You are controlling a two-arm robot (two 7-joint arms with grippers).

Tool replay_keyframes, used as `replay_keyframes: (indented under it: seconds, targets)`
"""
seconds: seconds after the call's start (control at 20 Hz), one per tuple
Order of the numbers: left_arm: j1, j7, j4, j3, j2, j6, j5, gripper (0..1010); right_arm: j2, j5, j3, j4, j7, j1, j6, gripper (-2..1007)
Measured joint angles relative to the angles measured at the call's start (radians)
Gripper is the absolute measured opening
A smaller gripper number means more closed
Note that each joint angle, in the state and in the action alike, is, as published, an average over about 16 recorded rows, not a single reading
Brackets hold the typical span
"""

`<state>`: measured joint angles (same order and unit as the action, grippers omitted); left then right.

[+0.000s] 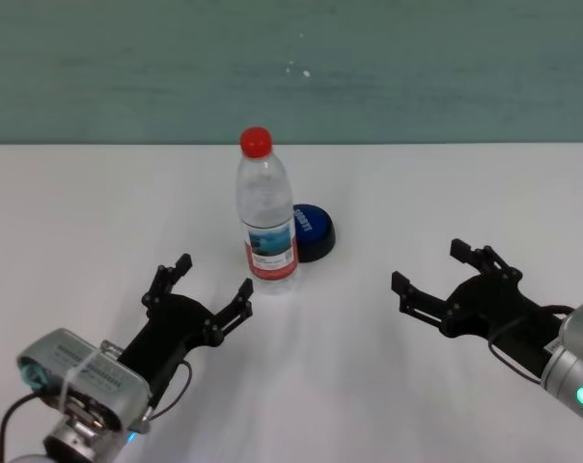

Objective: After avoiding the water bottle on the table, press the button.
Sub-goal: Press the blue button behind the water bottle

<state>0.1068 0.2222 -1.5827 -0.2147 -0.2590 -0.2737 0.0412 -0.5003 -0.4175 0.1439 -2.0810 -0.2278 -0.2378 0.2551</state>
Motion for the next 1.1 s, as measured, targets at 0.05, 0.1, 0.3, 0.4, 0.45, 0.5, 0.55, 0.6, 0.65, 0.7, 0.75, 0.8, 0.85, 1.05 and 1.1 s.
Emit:
replay_keyframes:
  seconds: [0.05,0.1,0.3,0.4,0.45,0.5,0.55,0.6,0.65,0.7,0.75,0.8,0.85,1.05,1.1]
  targets:
    - [0.000,0.000,0.000,0.000,0.000,0.000,0.000,1000,-0.005,0.000,-0.006,-0.004,-0.001,-0.004,0.000,1004]
    - [0.000,0.000,0.000,0.000,0.000,0.000,0.000,1000,-0.009,0.001,-0.012,-0.008,-0.003,-0.007,0.000,1004]
    - [0.000,0.000,0.000,0.000,0.000,0.000,0.000,1000,-0.029,-0.002,-0.047,-0.024,-0.009,-0.025,-0.003,1004]
    - [0.000,0.000,0.000,0.000,0.000,0.000,0.000,1000,-0.039,-0.005,-0.066,-0.031,-0.013,-0.033,-0.004,1004]
    - [0.000,0.000,0.000,0.000,0.000,0.000,0.000,1000,-0.044,-0.007,-0.076,-0.034,-0.015,-0.036,-0.005,1004]
    - [0.000,0.000,0.000,0.000,0.000,0.000,0.000,1000,-0.049,-0.010,-0.086,-0.036,-0.017,-0.038,-0.005,1004]
    - [0.000,0.000,0.000,0.000,0.000,0.000,0.000,1000,-0.053,-0.012,-0.094,-0.036,-0.019,-0.039,-0.005,1004]
    - [0.000,0.000,0.000,0.000,0.000,0.000,0.000,1000,-0.056,-0.016,-0.101,-0.035,-0.021,-0.038,-0.006,1004]
    - [0.000,0.000,0.000,0.000,0.000,0.000,0.000,1000,-0.059,-0.019,-0.107,-0.033,-0.023,-0.035,-0.005,1004]
    - [0.000,0.000,0.000,0.000,0.000,0.000,0.000,1000,-0.061,-0.023,-0.111,-0.029,-0.025,-0.030,-0.005,1004]
    - [0.000,0.000,0.000,0.000,0.000,0.000,0.000,1000,-0.063,-0.026,-0.114,-0.024,-0.027,-0.024,-0.004,1004]
    - [0.000,0.000,0.000,0.000,0.000,0.000,0.000,1000,-0.065,-0.030,-0.115,-0.018,-0.028,-0.016,-0.003,1004]
    - [0.000,0.000,0.000,0.000,0.000,0.000,0.000,1000,-0.066,-0.034,-0.115,-0.011,-0.030,-0.006,-0.001,1004]
    - [0.000,0.000,0.000,0.000,0.000,0.000,0.000,1000,-0.068,-0.046,-0.102,0.024,-0.037,0.044,0.006,1004]
    - [0.000,0.000,0.000,0.000,0.000,0.000,0.000,1000,-0.069,-0.049,-0.097,0.034,-0.039,0.059,0.009,1004]
